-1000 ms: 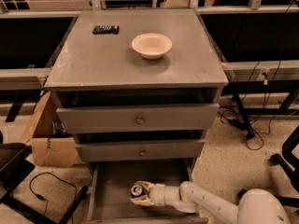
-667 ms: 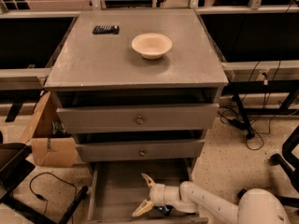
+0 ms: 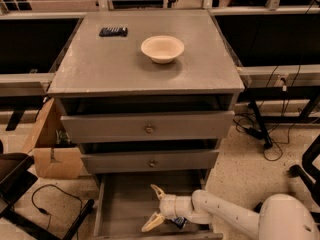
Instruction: Place pepsi can into bottom drawer
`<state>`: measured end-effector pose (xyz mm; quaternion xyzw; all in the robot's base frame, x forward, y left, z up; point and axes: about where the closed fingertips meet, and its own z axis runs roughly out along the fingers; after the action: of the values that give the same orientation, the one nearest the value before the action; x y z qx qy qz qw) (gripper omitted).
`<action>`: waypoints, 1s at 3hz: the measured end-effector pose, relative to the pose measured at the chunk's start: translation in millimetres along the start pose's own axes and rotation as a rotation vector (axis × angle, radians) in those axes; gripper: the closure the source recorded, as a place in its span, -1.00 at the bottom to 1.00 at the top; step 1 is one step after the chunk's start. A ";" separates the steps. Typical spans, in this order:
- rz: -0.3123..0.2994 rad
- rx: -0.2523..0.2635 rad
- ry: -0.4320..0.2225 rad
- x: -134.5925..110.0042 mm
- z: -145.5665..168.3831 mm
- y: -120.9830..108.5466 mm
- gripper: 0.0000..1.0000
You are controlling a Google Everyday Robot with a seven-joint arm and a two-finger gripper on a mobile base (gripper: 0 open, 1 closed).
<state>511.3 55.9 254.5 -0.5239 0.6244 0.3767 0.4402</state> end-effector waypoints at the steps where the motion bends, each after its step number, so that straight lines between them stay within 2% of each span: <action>1: -0.044 -0.033 0.149 -41.4 -22.8 20.6 -1.00; 2: -0.067 0.027 0.270 -80.5 -44.0 21.4 -1.00; 3: -0.020 0.074 0.381 -116.9 -50.7 35.0 -1.00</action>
Offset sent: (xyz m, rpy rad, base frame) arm -0.1494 0.0050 0.1346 -0.4690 0.0426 0.1024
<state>476.4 52.3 381.9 -0.5753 0.7048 0.2429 0.3367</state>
